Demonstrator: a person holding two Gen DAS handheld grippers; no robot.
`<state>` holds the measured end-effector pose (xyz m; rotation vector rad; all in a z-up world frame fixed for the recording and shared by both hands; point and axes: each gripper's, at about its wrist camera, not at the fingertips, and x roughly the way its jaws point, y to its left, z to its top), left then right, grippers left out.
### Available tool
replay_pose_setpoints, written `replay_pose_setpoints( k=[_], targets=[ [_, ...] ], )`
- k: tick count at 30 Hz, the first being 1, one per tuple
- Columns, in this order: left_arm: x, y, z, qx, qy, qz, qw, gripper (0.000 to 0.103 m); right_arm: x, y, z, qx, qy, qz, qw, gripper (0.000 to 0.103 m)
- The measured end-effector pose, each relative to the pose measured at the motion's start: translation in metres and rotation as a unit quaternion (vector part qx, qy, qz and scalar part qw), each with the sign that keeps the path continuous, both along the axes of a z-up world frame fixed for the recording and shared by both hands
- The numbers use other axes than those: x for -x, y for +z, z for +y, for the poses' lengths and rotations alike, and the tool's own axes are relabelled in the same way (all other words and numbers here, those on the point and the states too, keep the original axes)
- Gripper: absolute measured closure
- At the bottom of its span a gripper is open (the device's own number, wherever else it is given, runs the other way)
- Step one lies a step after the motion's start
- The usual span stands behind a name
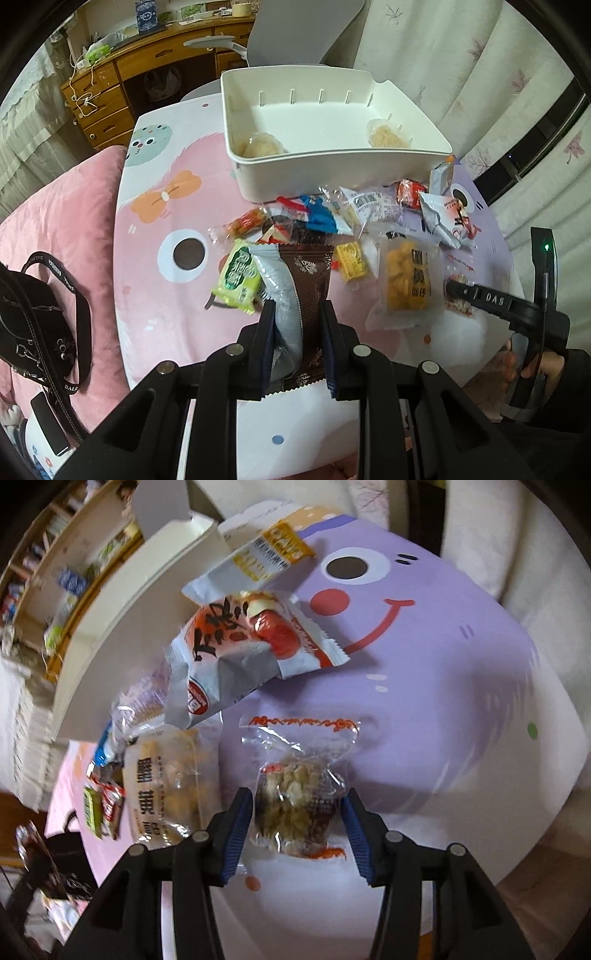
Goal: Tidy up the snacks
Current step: 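Carry the chocolate bar and nut bag over the white tray and release both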
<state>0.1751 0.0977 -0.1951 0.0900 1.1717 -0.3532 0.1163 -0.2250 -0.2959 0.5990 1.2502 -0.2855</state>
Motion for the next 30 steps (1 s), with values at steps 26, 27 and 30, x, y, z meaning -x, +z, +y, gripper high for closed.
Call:
replay_pose_setpoints(
  k=[26,27,30],
  targets=[
    [-0.099,0.04,-0.075,-0.013,-0.002,-0.048,0.9988,0.082,-0.042,0.032,-0.081,-0.027,0.079,0.087,0.993,0.063],
    [-0.102,0.043,-0.077,-0.013,-0.003,-0.052,0.9986,0.082,-0.04,0.035,-0.082,-0.027,0.079,0.088,0.993,0.063],
    [-0.114,0.051,-0.084,-0.014,-0.004,-0.064,0.9978,0.082,-0.034,0.052,-0.094,-0.021,0.083,0.084,0.993,0.063]
  ],
)
